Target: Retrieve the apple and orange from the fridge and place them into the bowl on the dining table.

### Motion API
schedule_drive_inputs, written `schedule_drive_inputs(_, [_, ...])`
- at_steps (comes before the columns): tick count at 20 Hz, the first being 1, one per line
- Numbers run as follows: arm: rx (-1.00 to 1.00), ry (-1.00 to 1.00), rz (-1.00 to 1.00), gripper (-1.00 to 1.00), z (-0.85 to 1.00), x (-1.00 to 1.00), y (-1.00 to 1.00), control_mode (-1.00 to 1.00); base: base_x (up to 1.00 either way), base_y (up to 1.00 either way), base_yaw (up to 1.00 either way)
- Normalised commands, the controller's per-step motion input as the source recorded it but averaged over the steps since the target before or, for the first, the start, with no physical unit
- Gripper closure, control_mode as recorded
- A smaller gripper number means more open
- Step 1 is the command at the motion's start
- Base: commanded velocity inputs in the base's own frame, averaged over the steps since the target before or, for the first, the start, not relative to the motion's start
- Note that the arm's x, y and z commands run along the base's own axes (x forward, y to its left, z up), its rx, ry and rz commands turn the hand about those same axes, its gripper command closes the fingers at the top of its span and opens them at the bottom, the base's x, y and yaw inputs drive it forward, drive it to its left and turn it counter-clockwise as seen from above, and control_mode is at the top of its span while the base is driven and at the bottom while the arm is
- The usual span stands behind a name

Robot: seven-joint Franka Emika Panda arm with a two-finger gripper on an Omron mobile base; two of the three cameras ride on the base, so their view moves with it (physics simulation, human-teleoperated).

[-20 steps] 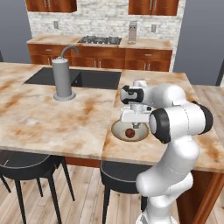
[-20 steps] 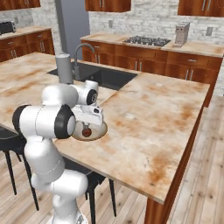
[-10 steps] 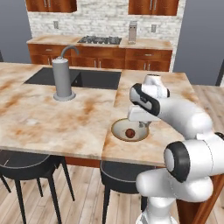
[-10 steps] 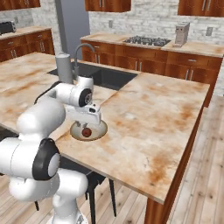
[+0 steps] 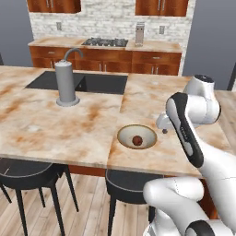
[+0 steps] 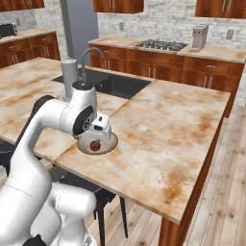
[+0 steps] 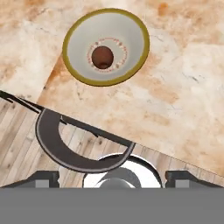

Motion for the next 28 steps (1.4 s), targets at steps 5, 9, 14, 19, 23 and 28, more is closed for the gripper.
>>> schedule_drive_inputs(5, [0.00,-0.18,-0.07,-1.00,0.82,-0.94,-0.04,-1.00,0.00,0.00,0.00])
schedule_drive_inputs(9, [-0.01,-0.06,-0.11,-1.00,0.49,-0.82,-0.01,-1.00,0.00,0.00,0.00])
schedule_drive_inputs(14, [-0.01,-0.07,-0.08,-1.00,0.09,-0.60,-0.01,1.00,-0.10,-0.07,-0.02])
schedule_drive_inputs(19, [0.00,0.00,0.00,-1.00,0.00,0.00,0.00,1.00,-0.67,-0.83,-0.22])
schedule_drive_inputs(23, [0.00,0.00,0.00,-1.00,0.00,0.00,0.00,1.00,-0.68,-0.99,-0.30])
schedule_drive_inputs(28, [0.00,0.00,0.00,-1.00,0.00,0.00,0.00,1.00,-0.12,-1.00,-0.31])
